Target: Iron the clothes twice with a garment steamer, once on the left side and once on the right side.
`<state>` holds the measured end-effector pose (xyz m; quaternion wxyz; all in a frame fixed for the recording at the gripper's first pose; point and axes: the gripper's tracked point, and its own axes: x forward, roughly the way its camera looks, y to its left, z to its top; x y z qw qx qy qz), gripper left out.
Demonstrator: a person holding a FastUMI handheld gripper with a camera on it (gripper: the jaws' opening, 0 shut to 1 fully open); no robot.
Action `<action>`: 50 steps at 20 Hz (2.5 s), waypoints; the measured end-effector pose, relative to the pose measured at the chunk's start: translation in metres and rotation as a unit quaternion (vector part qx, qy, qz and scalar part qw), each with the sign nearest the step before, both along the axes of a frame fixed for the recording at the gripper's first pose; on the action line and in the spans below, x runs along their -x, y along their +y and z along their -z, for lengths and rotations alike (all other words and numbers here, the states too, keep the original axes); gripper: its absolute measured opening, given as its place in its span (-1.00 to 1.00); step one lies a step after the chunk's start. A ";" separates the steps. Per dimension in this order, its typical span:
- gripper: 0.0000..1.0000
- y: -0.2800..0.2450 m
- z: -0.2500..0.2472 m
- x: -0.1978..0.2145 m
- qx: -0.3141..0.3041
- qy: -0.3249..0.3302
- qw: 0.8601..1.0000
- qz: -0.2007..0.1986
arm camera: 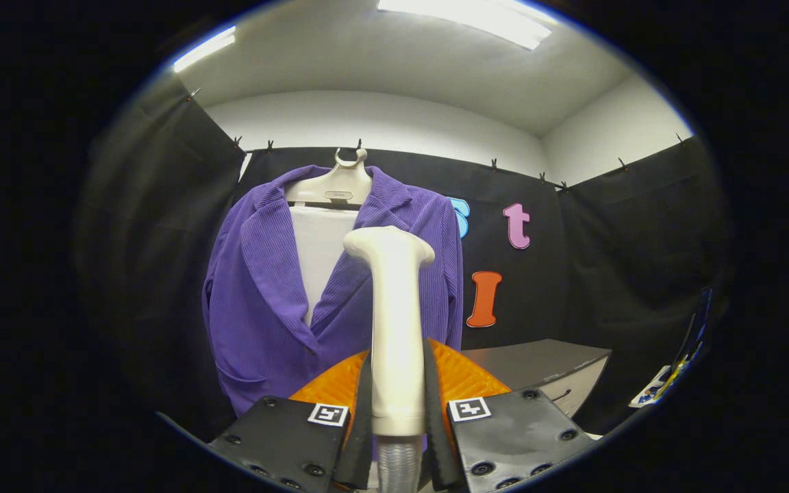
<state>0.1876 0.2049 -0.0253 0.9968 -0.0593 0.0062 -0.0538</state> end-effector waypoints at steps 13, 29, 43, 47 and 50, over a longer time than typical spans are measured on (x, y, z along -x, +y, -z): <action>-0.19 0.001 0.013 -0.019 0.001 0.012 1.000 0.005; -0.19 -0.011 0.073 0.015 -0.004 0.074 0.997 0.016; -0.20 -0.014 0.127 0.050 -0.011 0.134 0.991 0.013; -0.19 -0.016 0.142 0.060 -0.009 0.146 0.989 0.014; -0.19 -0.016 0.155 0.069 -0.009 0.159 0.987 0.009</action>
